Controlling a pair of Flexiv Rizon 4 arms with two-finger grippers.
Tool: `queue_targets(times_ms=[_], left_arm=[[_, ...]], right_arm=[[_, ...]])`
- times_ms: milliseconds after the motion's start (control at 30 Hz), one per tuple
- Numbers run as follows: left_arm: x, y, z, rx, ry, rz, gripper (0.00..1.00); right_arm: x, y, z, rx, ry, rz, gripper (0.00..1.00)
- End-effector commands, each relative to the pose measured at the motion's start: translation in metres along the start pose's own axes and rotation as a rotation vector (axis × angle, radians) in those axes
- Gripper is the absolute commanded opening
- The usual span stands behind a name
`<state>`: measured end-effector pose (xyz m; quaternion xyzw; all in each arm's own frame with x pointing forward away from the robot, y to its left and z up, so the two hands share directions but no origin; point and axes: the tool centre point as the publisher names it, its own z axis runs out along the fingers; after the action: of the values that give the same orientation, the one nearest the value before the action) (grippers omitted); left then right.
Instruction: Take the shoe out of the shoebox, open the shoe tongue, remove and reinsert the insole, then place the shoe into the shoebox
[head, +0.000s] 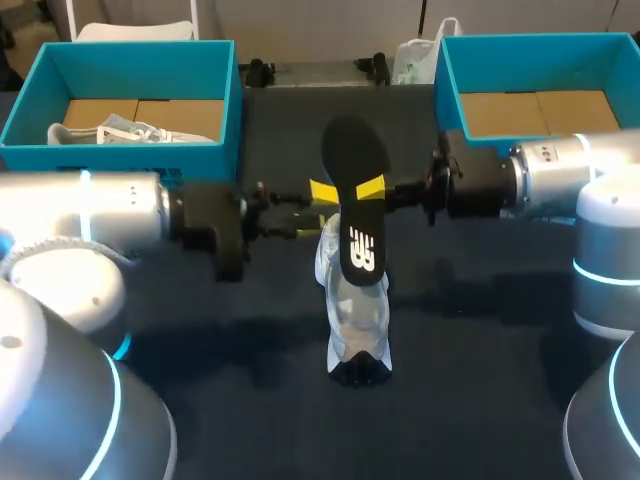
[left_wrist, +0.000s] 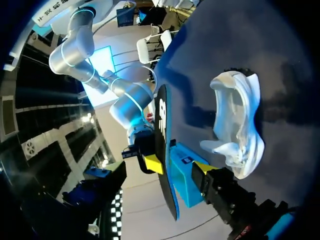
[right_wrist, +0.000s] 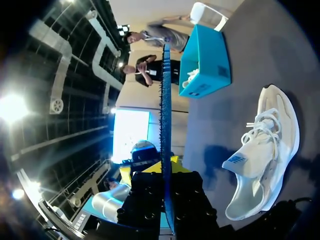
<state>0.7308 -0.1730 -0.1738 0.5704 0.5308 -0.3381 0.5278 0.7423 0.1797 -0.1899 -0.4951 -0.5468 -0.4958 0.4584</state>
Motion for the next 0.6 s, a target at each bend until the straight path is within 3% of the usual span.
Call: queue_targets(times_ms=[33, 67, 100, 500, 567, 600], left_arm=[[-0.014, 0.016, -0.051, 0.103, 0.144, 0.008, 1.00], [-0.016, 0.020, -0.056, 0.148, 0.207, 0.115, 1.00], [-0.016, 0.024, -0.060, 0.130, 0.281, 0.262, 1.00], [-0.016, 0.024, -0.060, 0.130, 0.281, 0.262, 1.00], [-0.021, 0.033, -0.058, 0.144, 0.306, 0.175, 1.00], [-0.028, 0.037, -0.056, 0.182, 0.371, 0.131, 1.00]], right_arm=[[-0.004, -0.002, 0.005, 0.003, -0.002, 0.004, 0.00], [-0.005, -0.004, 0.006, 0.003, -0.002, 0.005, 0.00], [-0.006, -0.004, 0.007, 0.004, -0.001, 0.006, 0.00], [-0.013, -0.009, 0.010, -0.006, 0.001, 0.012, 0.00], [-0.013, -0.009, 0.010, -0.006, 0.001, 0.012, 0.00], [-0.013, -0.009, 0.010, -0.006, 0.001, 0.012, 0.00]])
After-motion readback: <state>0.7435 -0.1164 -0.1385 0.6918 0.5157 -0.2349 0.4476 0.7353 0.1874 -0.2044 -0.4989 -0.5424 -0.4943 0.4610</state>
